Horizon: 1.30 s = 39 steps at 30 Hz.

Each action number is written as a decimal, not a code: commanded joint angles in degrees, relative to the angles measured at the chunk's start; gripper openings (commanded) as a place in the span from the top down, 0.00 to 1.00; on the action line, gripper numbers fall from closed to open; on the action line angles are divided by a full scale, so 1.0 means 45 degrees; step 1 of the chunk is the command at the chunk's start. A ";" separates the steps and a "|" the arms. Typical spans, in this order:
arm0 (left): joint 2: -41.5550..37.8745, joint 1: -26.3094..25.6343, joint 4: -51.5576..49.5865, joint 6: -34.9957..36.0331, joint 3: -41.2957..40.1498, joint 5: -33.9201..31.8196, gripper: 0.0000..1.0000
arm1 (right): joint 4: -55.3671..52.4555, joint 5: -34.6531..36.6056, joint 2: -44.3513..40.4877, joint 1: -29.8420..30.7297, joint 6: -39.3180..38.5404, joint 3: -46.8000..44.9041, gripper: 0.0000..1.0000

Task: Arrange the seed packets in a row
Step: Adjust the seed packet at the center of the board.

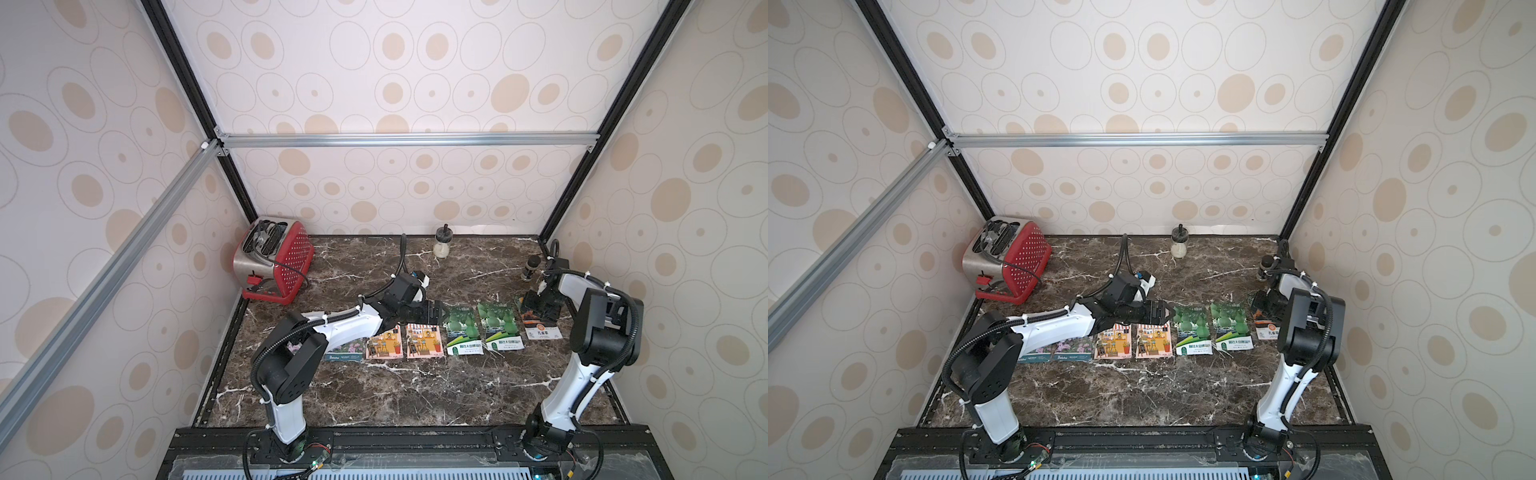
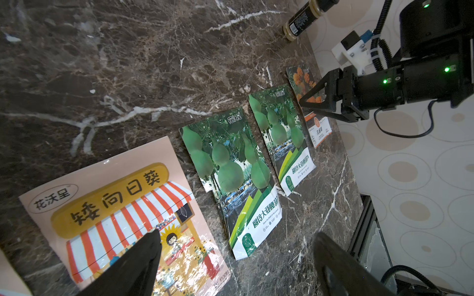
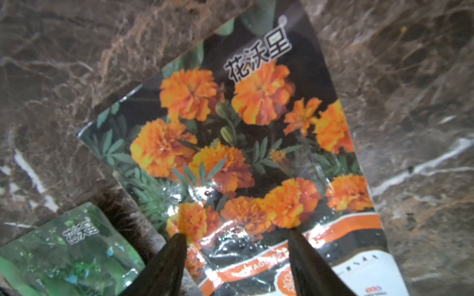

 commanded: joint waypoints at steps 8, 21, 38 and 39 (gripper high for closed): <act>0.0028 0.0063 0.0489 -0.0124 -0.0105 0.0184 0.07 | -0.0677 0.0020 -0.0713 -0.0003 0.0372 -0.0946 0.34; -0.0113 0.0058 0.0586 -0.0218 -0.0222 0.0222 0.07 | -0.0756 0.0058 -0.1223 -0.0002 0.0392 -0.1224 0.34; -0.0389 0.0063 0.0399 -0.0079 -0.0202 0.0015 0.07 | -0.1151 0.0639 -0.2374 -0.0004 0.0249 -0.0401 0.33; -0.0429 0.0051 0.0293 0.0005 -0.0174 -0.0043 0.06 | -0.1084 0.0645 -0.2680 -0.0002 0.0319 -0.0428 0.33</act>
